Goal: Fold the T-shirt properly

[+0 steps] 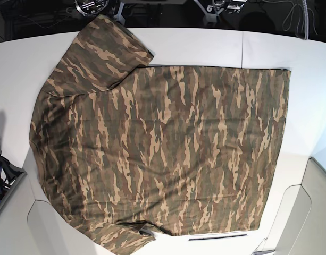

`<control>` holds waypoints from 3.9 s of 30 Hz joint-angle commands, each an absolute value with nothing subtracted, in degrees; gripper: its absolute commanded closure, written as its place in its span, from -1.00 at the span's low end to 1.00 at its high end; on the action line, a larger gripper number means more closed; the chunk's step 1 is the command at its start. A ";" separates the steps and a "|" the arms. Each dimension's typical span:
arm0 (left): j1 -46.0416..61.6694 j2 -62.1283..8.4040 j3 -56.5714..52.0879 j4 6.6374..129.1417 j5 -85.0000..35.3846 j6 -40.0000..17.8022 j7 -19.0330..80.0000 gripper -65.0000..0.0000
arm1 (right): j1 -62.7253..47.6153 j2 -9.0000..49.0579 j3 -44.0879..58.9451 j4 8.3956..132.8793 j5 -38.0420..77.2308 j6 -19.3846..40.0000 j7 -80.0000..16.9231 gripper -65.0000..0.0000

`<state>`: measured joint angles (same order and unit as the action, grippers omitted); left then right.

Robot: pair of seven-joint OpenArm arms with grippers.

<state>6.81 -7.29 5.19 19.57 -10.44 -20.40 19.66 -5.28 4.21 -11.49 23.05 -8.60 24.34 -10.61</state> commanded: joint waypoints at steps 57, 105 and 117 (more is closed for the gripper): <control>37.06 -13.08 -19.46 71.50 -32.05 -40.00 36.58 0.58 | -36.82 10.98 -11.09 86.74 14.68 28.80 -30.79 0.88; 38.79 -23.05 -42.68 103.33 -55.88 -40.00 43.51 -0.07 | -35.73 13.61 32.18 112.18 36.47 26.59 -41.87 0.05; 37.91 -23.03 -42.68 103.31 -55.46 -40.00 41.43 -0.08 | -31.75 13.41 31.68 99.11 40.80 28.75 -41.91 0.05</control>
<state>37.58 -22.11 -42.09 102.61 -54.54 -39.29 42.70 -31.57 12.71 31.48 98.28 39.70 28.32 -42.78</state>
